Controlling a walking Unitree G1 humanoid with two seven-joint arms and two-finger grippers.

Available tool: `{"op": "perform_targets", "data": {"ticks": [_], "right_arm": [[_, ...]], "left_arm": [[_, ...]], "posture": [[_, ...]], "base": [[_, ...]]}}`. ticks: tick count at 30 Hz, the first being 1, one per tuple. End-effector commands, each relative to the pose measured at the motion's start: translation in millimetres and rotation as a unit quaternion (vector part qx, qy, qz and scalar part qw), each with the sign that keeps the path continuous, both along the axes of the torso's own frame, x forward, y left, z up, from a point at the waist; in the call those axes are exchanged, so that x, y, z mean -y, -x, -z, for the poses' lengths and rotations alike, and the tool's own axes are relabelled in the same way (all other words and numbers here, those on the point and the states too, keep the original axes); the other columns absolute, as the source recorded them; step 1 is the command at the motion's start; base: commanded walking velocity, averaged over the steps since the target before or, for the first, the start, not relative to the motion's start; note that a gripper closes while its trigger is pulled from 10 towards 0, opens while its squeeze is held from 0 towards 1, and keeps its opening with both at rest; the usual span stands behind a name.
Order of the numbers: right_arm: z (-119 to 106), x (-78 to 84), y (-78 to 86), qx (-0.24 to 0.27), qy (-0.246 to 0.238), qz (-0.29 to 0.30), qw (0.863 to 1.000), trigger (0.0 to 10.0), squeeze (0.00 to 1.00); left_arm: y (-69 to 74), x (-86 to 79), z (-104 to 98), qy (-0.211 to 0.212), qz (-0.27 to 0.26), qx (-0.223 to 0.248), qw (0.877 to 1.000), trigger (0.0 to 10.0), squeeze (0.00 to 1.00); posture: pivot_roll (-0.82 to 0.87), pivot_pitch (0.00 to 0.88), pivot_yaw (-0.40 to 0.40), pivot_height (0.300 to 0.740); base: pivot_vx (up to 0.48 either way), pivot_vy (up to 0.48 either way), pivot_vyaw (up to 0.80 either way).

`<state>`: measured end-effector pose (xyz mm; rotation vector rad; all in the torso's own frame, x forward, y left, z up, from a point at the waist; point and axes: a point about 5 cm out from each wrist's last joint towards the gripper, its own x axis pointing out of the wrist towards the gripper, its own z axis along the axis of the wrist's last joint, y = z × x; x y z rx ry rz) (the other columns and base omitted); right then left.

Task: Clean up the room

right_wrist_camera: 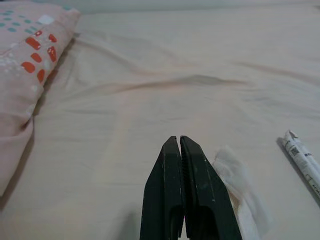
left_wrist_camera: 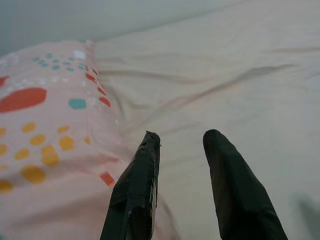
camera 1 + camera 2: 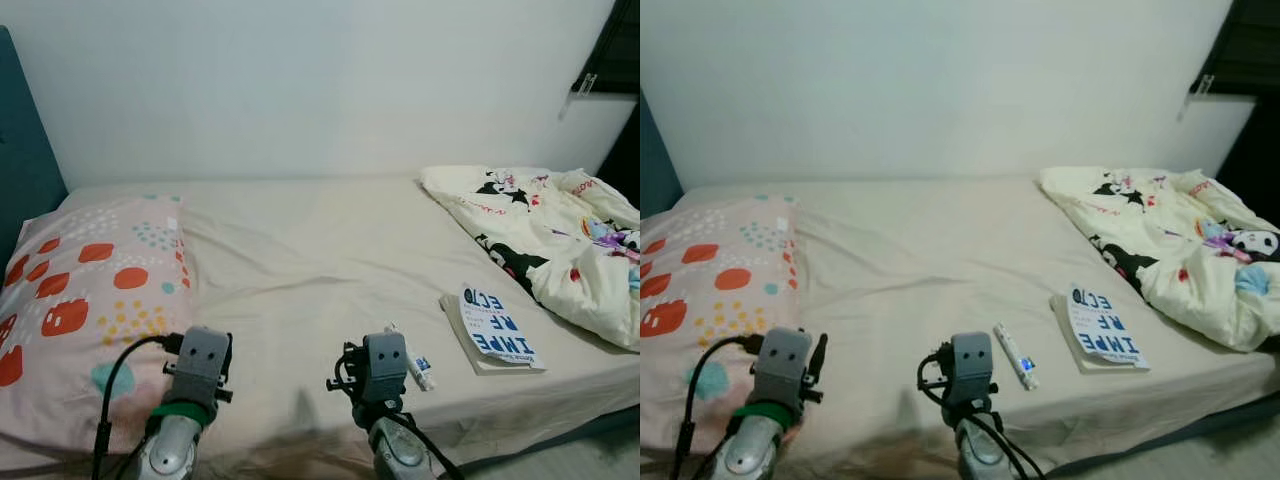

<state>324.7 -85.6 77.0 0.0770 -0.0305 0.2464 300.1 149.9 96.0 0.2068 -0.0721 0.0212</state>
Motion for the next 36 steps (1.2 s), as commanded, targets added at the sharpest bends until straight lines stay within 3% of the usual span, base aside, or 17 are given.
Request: {"op": "perform_targets", "data": {"ticks": [1,29,36], "right_arm": [[1.5,1.2,1.3,-0.003,-0.003,-0.003,1.000,10.0,0.00],[14.5,1.9,11.0,-0.033,-0.004,0.000,0.999,10.0,0.00],[14.1,0.9,10.6,-0.033,-0.004,-0.002,0.999,10.0,0.00]], "left_arm": [[1.8,0.0,-0.3,-0.002,-0.003,-0.001,1.000,10.0,0.00],[9.2,16.2,13.8,-0.001,0.006,-0.036,0.999,10.0,0.00],[9.5,16.0,14.7,0.016,0.000,-0.036,0.999,10.0,0.00]], "posture": [[0.05,0.027,-0.041,0.614],[0.06,0.020,-0.024,0.734],[0.06,0.017,-0.027,0.740]], "base": [[0.000,0.000,0.00],[0.000,0.000,0.00],[0.000,0.000,0.00]]}}
